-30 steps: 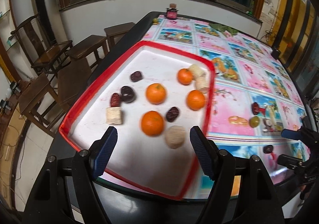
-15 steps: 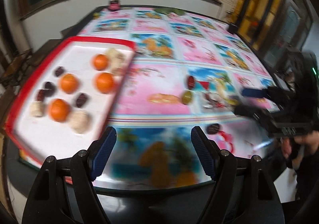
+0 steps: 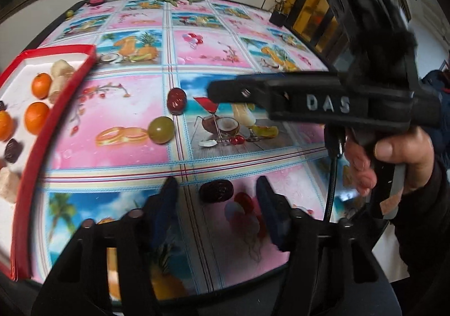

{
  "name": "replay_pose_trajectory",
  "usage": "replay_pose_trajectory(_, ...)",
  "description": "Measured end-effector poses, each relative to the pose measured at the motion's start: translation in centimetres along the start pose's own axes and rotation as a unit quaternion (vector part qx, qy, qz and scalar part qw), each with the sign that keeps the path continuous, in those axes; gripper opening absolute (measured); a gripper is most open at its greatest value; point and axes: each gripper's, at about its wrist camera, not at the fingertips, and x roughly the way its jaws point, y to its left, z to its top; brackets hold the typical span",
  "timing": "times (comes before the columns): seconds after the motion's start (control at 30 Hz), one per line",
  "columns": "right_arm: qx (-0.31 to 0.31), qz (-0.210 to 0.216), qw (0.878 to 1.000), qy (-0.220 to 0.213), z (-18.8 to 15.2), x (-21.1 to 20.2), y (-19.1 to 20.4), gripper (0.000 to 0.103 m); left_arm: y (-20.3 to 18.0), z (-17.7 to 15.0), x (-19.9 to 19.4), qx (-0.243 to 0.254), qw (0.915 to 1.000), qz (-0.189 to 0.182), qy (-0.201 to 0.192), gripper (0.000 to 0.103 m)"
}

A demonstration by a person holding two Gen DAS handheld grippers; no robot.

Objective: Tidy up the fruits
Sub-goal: 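Move both open tools back from the tray to the tablecloth, then grasp a dark date with the left tool while the right tool grasps another date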

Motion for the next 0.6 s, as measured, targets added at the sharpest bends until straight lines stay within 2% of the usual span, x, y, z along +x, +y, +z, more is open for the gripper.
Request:
replay_pose_trajectory(0.17, -0.005, 0.001, 1.0, 0.008, 0.8, 1.5, 0.5, 0.039, 0.7, -0.3, 0.6, -0.009, 0.9999, -0.007, 0.009, 0.025)
replay_pose_trajectory(0.4, -0.001, 0.024, 1.0, 0.008, 1.6, 3.8, 1.2, 0.037, 2.6, -1.1, -0.4, -0.014, 0.9998, 0.014, 0.008, 0.025)
replay_pose_trajectory(0.6, 0.008, 0.01, 1.0, 0.016, 2.2, 5.5, 1.2, 0.034, 3.4, -1.5, -0.8, -0.014, 0.9995, 0.026, 0.008, 0.025)
